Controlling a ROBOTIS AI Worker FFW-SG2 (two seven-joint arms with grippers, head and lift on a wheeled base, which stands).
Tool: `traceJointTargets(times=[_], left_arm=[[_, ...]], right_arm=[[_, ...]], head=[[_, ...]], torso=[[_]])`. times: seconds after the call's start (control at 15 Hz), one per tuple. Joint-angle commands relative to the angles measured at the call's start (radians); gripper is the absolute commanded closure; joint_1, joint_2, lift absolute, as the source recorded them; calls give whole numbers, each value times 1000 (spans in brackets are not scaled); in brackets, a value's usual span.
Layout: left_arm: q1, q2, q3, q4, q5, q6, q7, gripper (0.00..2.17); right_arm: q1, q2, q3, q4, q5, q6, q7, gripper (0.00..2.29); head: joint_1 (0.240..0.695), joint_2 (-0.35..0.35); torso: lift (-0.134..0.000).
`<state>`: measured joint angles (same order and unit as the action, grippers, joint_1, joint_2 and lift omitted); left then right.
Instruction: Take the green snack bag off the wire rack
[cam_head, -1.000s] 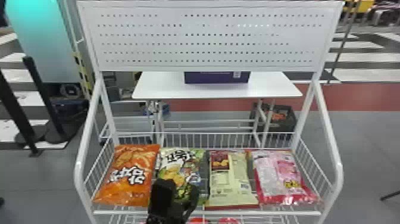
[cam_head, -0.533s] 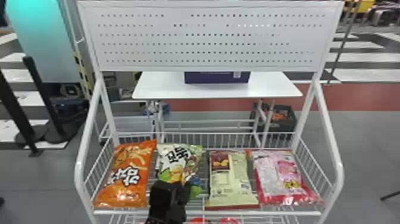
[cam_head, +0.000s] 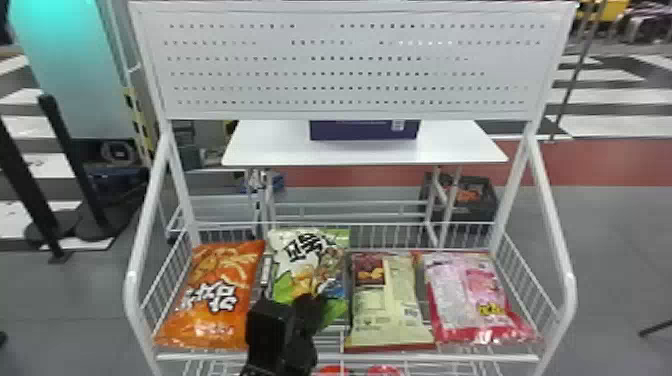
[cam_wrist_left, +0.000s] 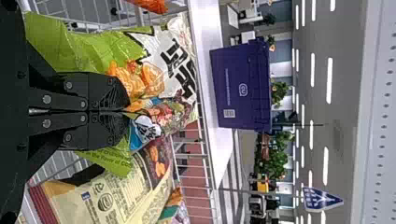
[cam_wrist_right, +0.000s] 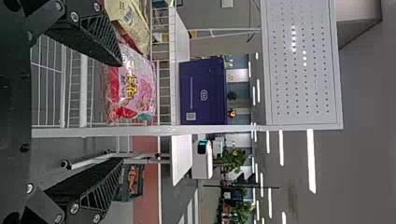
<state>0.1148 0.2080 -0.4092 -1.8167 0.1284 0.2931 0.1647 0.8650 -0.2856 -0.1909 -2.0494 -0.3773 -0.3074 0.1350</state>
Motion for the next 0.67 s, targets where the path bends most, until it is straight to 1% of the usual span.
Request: traceJointTargets(times=[0.0, 0.07, 0.33, 0.4, 0.47, 0.6], left_arm=[[62, 47, 20, -107, 5, 1, 1, 2145], [105, 60, 32, -153, 14, -5, 1, 2145], [292, 151, 112, -312, 36, -57, 7, 2145], [347, 172, 147, -343, 40, -85, 6, 2145], [402, 180, 184, -366, 51, -140, 4, 2145], [513, 180, 276, -391, 79, -260, -7, 2145]], right_arm=[[-1, -3, 1, 0, -2, 0, 0, 174], [-1, -3, 1, 0, -2, 0, 0, 174], [-6, -4, 2, 0, -3, 0, 0, 174], [-6, -4, 4, 0, -3, 0, 0, 174], [-6, -4, 4, 0, -3, 0, 0, 174], [-8, -4, 4, 3, -5, 0, 0, 174]], head=[[499, 0], [499, 0], [499, 0], [499, 0], [499, 0], [499, 0]], torso=[[0], [0], [0], [0], [0], [0]])
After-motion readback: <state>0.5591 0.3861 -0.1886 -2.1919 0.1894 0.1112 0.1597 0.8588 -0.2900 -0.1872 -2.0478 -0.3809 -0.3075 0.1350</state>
